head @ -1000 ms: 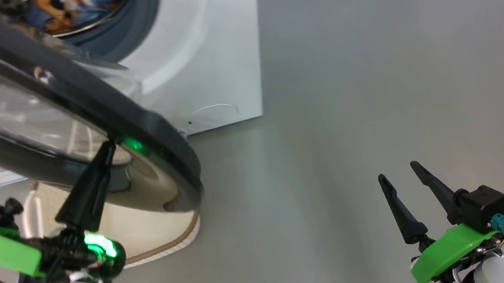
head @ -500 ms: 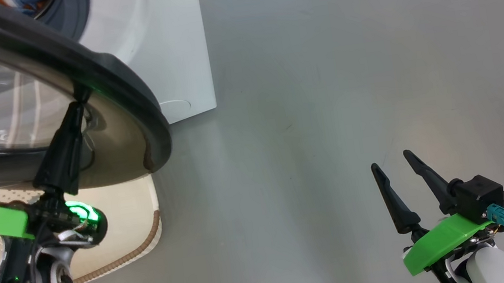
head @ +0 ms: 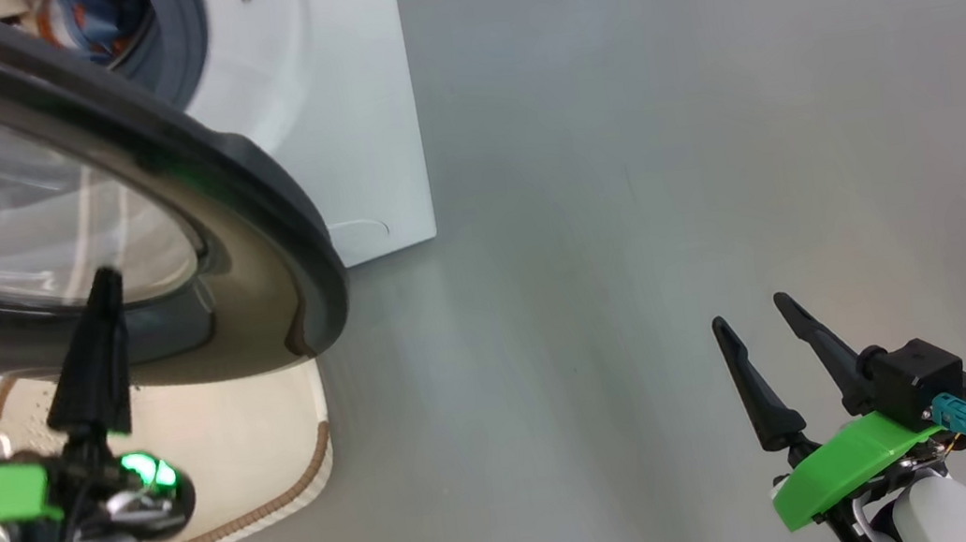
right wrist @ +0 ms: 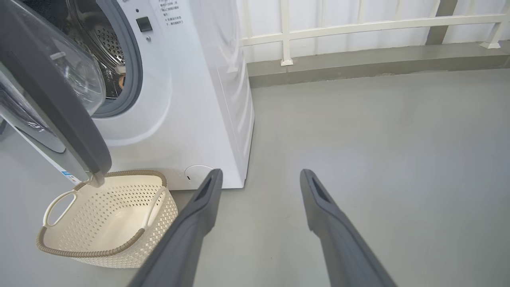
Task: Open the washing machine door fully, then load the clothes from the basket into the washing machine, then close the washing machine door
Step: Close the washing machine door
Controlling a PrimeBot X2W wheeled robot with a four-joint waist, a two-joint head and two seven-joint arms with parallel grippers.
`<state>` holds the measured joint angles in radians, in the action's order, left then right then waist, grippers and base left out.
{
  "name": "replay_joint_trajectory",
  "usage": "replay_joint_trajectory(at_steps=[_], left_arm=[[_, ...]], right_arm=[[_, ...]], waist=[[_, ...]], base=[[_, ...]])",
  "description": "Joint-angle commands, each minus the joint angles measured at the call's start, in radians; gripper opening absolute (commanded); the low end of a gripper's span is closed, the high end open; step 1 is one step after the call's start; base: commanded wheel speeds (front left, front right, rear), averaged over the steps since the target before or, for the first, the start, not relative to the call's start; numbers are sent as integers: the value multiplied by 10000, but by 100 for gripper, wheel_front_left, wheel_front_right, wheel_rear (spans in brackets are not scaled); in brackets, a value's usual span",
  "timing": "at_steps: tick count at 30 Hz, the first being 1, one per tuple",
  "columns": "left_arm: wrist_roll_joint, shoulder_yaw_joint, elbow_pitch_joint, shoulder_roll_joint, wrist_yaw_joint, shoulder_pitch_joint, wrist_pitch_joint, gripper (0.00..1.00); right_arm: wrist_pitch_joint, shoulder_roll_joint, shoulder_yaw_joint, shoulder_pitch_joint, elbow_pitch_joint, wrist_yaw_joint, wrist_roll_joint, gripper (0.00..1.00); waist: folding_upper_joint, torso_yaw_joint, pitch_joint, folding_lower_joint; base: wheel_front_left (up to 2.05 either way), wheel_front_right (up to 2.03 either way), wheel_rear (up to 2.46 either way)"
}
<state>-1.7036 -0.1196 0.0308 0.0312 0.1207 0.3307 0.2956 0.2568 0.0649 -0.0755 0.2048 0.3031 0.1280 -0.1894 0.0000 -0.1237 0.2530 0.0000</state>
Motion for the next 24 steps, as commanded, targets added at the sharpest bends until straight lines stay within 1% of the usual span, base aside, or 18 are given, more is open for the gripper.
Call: replay_joint_trajectory(at_steps=[1,3,11,24], left_arm=[[-66,-435,-445,191,99,-324,-304,0],[-234,-526,-641,191,99,-606,-547,0],[-311,-764,-1214,191,99,-1670,-1174,0],[-595,-601,-1556,191,99,-3262,-2036,0]], right_arm=[[49,-52,-193,25,-155,27,-168,100],[49,-67,-189,-43,-160,27,-217,100],[49,-114,-185,-362,-93,27,-246,100],[49,-142,-128,-681,-100,27,-212,100]], waist=[[0,111,-282,0],[0,146,-452,0],[0,301,-1003,0],[0,551,-1582,0]], base=[[0,0,0],[0,0,0],[0,0,0],[0,0,0]])
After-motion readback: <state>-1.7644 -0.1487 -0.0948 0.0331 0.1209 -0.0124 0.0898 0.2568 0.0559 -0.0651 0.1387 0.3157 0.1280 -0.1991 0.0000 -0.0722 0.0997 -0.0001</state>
